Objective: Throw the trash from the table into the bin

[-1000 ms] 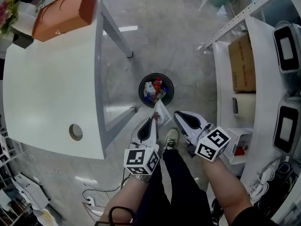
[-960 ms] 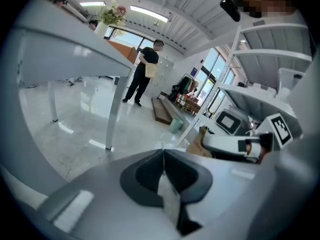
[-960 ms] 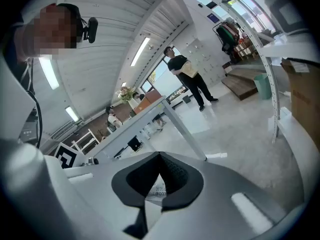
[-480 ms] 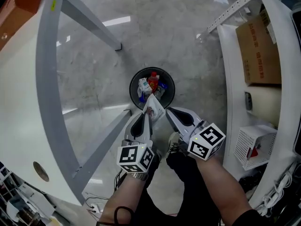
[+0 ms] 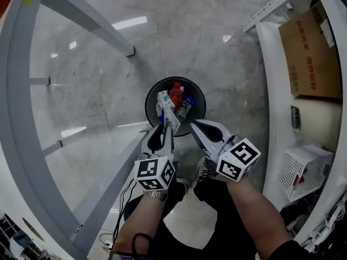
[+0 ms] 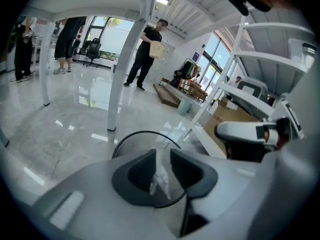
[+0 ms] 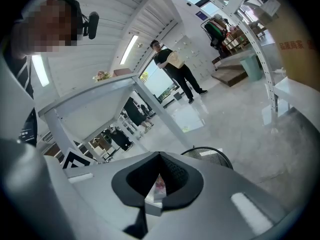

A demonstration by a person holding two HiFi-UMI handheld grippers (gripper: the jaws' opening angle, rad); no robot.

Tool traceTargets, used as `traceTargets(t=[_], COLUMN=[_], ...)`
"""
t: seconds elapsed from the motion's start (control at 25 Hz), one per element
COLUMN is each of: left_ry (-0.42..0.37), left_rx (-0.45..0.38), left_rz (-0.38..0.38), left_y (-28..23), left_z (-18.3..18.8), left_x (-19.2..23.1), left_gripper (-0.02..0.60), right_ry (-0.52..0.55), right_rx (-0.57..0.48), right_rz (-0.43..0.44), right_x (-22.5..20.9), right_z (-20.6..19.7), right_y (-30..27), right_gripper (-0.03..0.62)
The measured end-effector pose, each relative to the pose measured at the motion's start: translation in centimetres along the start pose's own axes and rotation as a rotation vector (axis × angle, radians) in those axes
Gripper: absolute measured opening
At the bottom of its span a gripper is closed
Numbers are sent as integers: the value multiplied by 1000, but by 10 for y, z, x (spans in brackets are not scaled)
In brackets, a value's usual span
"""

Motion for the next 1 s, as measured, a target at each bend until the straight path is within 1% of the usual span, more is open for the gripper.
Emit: traceTargets(t=[0.04,0.08,0.16,0.24,0.32,0.36,0.4,0.52,0.64,0.76,0.88,1.0], left_ry=[-4,-8,-15,-26,-31,-26,-16,17,28,10,-17,-16], left_rx=[6,8,8,11,9,9,13,36,46,58,60,67], left_rz=[3,4,-8,-31,-47,-55,-65,-102,-115,-132,-155,-190], left_y=[-1,-1,1,5,15,21,29,58,95,135,172,215], left_z=[0,-1,-1,-1,4,8,13,29,38,51,74,98], left_x=[0,0,-2,-8,-15,-20,-25,-39,-59,-85,-113,-140], left_gripper=[120,126,117,161,115,70,8,8,8,6,6,6], right_ry=[0,-1,-3,-7,-9,-9,-10,-9,16,39,48,44], right_rx=[1,3,5,12,28,37,47,74,100,120,119,121], right_rz=[-2,-4,-8,-12,-13,-12,-10,4,31,58,74,96], right_x=[0,1,5,11,20,25,30,52,76,101,127,160], right_z=[0,0,-1,-2,3,7,12,30,44,65,93,121], right_y=[1,2,5,10,16,19,22,32,45,60,77,99], right_gripper=[0,0,0,0,0,-2,-2,0,-2,0,-1,-2])
Point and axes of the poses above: the fingertips, and each gripper's own axes: y backward along the fingers, x to its left, z out of its top, the point moved 10 cm from there along y, backward along the fingers, and after that the axes turned 3 degrees about x, right-handed, at the moved point
